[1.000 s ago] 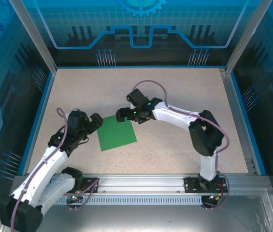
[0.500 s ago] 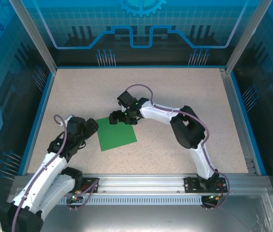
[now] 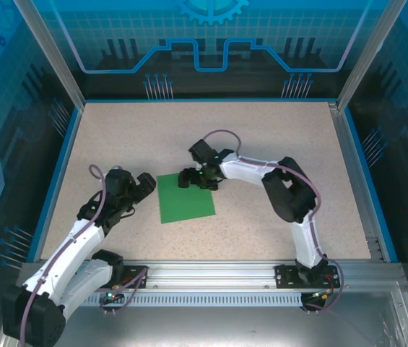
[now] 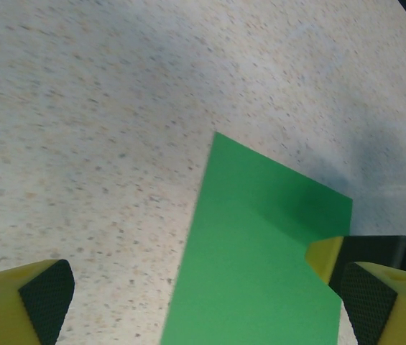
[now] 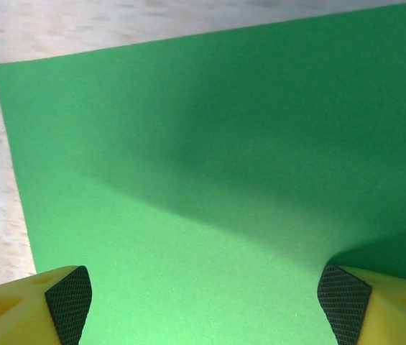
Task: Fold a paper plane with a square sheet of paper (pick it up from the middle)
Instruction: Move the square sheet of paper to the center of the table.
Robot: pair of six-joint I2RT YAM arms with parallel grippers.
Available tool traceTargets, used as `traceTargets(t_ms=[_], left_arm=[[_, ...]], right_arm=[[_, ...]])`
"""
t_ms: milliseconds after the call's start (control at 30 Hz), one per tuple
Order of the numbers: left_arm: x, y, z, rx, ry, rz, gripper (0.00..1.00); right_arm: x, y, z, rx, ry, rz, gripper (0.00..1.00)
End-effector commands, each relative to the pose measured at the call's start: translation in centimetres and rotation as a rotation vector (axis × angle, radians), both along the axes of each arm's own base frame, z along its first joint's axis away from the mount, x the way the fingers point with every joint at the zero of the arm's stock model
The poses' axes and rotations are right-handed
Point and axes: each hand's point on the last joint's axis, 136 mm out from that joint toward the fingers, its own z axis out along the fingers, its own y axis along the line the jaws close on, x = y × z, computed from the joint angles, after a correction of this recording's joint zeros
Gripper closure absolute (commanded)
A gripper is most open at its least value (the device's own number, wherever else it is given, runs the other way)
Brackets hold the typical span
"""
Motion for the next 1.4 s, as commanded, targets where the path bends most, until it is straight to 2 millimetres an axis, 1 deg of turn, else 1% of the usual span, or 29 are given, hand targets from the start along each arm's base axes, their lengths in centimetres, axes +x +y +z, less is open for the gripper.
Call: traceTargets(t_ms=[0, 67, 167, 233, 300, 400, 500, 533, 600, 667, 733, 767, 967, 1133, 1267, 1367], left_arm=[[0.8, -2.4, -0.3, -0.082, -0.016, -0.110, 0.01], [1.3, -3.4, -0.3, -0.110, -0.020, -0.149, 0.01], [2.0, -4.9, -0.4, -0.155, -0.021, -0.210, 0.01], [2.4, -5.5, -0.7, -0.171, -0.006, -0.231, 0.01], [2.6, -6.2, -0.9, -0.179, 0.008, -0.258, 0.01], [3.0, -7.1, -0.9, -0.178, 0.013, -0.287, 0.01], [3.1, -7.9, -0.7, -0.178, 0.014, -0.321, 0.01], [3.0, -8.0, -0.8, -0.171, 0.015, -0.330, 0.01], [3.0, -8.1, -0.8, -0.162, 0.017, -0.336, 0.01], [3.0, -7.8, -0.7, -0.142, 0.018, -0.337, 0.01], [3.0, -7.6, -0.6, -0.127, 0.012, -0.337, 0.01], [3.0, -7.5, -0.6, -0.121, 0.007, -0.335, 0.01], [3.1, -7.2, -0.5, -0.098, -0.001, -0.330, 0.01], [3.1, -6.7, -0.4, -0.067, -0.008, -0.325, 0.01], [3.1, -6.7, -0.4, -0.060, -0.011, -0.326, 0.01], [3.1, -6.6, -0.4, -0.056, -0.011, -0.326, 0.01]], right_arm=[[-1.3, -8.3, -2.6, -0.168, 0.084, -0.132, 0.12], [-1.9, -11.4, -2.8, -0.198, 0.095, -0.173, 0.12], [-2.1, -14.4, -2.4, -0.212, 0.094, -0.197, 0.12], [-2.2, -15.7, -2.2, -0.221, 0.103, -0.215, 0.12], [-2.2, -15.9, -2.0, -0.210, 0.093, -0.212, 0.12], [-2.0, -15.1, -1.7, -0.195, 0.089, -0.172, 0.13], [-1.2, -14.3, -0.3, -0.214, 0.041, -0.138, 0.12], [-0.7, -13.9, 0.3, -0.219, 0.009, -0.121, 0.12], [0.1, -13.6, 1.1, -0.230, -0.020, -0.094, 0.11], [0.5, -13.6, 1.6, -0.269, -0.022, -0.080, 0.11], [0.6, -12.8, 1.8, -0.280, -0.043, -0.048, 0.11], [0.5, -12.2, 1.5, -0.276, -0.040, -0.029, 0.11], [0.1, -10.6, -0.6, -0.300, 0.004, 0.024, 0.11], [-0.3, -8.8, -1.6, -0.285, 0.010, 0.121, 0.10], [-0.7, -8.0, -2.6, -0.304, 0.024, 0.183, 0.11], [-0.7, -8.2, -2.9, -0.340, 0.034, 0.177, 0.10]])
